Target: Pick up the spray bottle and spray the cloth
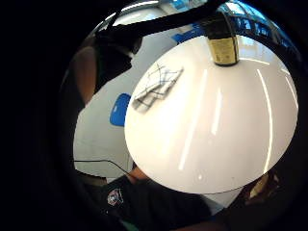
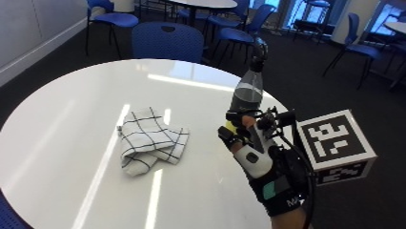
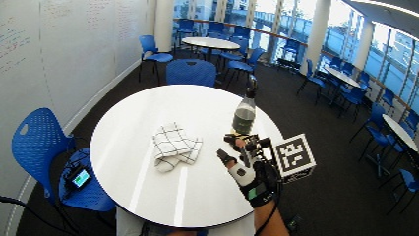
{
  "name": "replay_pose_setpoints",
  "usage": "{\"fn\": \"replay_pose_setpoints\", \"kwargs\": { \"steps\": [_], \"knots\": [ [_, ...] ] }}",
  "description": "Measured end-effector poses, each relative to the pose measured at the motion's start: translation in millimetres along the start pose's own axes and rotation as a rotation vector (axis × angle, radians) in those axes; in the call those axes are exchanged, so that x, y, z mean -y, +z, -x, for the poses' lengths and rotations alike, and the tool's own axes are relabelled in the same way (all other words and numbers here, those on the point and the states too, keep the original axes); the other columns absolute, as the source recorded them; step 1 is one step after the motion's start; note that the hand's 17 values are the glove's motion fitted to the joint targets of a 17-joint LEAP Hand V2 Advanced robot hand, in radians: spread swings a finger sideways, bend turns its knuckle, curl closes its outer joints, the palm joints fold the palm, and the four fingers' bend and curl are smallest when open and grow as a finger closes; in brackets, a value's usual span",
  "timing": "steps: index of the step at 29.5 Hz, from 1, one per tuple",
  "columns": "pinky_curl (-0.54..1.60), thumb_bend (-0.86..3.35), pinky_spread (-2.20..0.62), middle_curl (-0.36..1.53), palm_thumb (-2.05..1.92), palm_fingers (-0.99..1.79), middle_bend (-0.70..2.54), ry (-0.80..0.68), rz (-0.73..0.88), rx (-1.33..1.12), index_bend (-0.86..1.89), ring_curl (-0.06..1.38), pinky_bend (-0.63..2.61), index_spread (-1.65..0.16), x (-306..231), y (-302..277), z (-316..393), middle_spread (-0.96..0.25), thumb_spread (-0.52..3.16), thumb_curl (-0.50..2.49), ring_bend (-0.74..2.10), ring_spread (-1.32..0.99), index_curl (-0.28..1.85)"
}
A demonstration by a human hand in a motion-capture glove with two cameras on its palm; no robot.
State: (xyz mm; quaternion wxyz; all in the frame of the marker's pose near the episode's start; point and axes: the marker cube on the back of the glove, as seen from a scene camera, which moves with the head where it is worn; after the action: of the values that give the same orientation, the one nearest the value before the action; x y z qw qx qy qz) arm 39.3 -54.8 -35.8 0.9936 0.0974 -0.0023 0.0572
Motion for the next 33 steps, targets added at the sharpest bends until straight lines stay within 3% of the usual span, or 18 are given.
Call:
{"fn": "replay_pose_setpoints", "kwargs": {
  "steps": [24,33],
  "knots": [
    [0.3,0.05,0.22,0.36,0.76,0.82,0.25,0.121,-0.412,-0.011,0.11,0.34,0.19,-0.33,116.9,-47.6,-50.1,-0.02,1.17,0.43,0.29,-0.02,0.32],
    [0.32,0.05,0.17,0.39,0.87,0.81,0.3,0.285,-0.453,0.107,0.12,0.34,0.2,-0.32,154.4,-63.5,-78.6,-0.09,1.09,0.48,0.27,-0.05,0.3]
  ]
}}
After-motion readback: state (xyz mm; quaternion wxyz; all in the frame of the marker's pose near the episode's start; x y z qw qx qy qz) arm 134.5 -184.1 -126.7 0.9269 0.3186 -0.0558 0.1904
